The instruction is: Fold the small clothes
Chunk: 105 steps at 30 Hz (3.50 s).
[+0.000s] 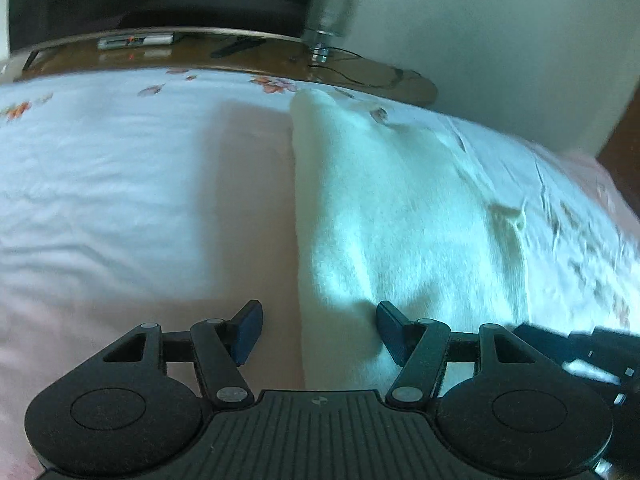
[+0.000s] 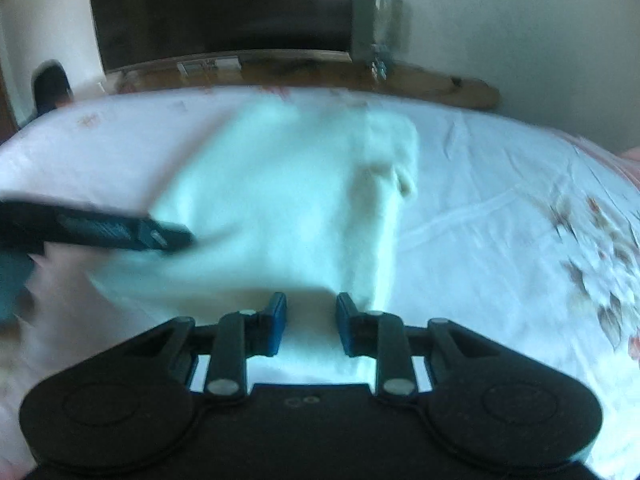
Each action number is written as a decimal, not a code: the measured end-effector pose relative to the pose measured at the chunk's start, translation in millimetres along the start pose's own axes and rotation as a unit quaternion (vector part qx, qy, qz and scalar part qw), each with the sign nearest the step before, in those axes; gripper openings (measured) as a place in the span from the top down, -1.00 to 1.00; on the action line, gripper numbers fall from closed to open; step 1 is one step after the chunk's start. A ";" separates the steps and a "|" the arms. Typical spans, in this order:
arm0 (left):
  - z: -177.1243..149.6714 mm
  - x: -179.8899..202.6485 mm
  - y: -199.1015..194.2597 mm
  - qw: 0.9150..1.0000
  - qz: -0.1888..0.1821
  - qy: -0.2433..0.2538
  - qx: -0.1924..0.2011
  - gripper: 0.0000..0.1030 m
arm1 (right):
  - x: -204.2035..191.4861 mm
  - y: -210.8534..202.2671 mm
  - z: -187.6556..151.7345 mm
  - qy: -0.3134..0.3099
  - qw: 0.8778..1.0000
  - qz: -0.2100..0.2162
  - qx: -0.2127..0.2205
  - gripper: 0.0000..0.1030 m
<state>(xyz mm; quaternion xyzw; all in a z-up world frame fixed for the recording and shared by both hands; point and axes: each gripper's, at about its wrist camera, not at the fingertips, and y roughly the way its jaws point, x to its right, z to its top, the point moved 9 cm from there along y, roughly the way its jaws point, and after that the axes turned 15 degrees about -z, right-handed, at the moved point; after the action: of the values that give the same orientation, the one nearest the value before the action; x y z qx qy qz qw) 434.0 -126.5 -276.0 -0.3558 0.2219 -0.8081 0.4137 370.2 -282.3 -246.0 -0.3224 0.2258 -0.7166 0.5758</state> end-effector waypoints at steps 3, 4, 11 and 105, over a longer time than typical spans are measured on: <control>4.1 -1.1 -8.5 1.000 0.007 -0.015 -0.012 -0.22 | 2.1 -5.2 7.6 0.024 1.000 0.001 -0.012 0.46; 5.0 0.0 -11.1 1.000 0.010 -0.013 -0.012 -0.22 | 2.1 -11.1 11.6 0.028 1.000 0.002 -0.004 0.44; 11.5 7.4 -16.9 0.999 0.033 0.013 -0.018 -0.23 | 2.4 -8.9 9.0 0.026 1.000 -0.004 -0.016 0.43; 102.8 -149.7 -122.4 0.984 -0.063 -0.127 0.112 0.37 | -117.3 6.1 160.1 0.177 0.953 0.244 0.035 0.43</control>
<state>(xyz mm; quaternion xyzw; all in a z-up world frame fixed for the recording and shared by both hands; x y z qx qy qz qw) 510.1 59.1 -188.1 -0.4204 0.0526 -0.8003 0.4243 505.1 -162.2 -163.4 -0.1048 0.3704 -0.6073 0.6949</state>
